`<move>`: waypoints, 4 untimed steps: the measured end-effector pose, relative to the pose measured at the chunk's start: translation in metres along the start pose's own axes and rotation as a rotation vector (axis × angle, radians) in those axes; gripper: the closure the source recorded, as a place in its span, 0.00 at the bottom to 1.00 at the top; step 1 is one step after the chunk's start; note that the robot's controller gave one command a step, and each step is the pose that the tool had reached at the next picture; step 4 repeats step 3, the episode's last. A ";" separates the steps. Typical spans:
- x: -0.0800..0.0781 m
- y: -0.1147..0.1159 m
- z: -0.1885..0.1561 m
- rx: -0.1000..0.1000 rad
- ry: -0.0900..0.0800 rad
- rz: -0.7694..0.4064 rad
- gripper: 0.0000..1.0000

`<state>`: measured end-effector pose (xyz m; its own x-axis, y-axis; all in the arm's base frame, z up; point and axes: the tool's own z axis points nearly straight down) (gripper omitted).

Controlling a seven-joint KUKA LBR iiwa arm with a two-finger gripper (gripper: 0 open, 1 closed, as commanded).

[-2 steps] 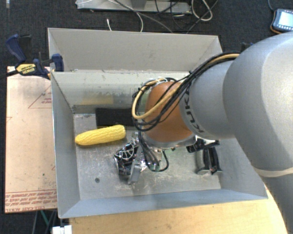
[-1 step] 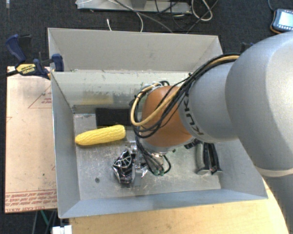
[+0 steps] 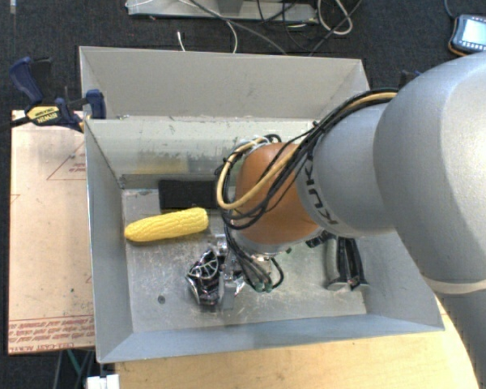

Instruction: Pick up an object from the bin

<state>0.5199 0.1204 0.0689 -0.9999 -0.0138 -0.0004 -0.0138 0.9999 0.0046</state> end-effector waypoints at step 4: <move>0.002 0.000 -0.073 0.000 0.006 0.002 1.00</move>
Offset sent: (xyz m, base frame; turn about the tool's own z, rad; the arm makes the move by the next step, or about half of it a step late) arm -0.0002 -0.0001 0.0892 0.0004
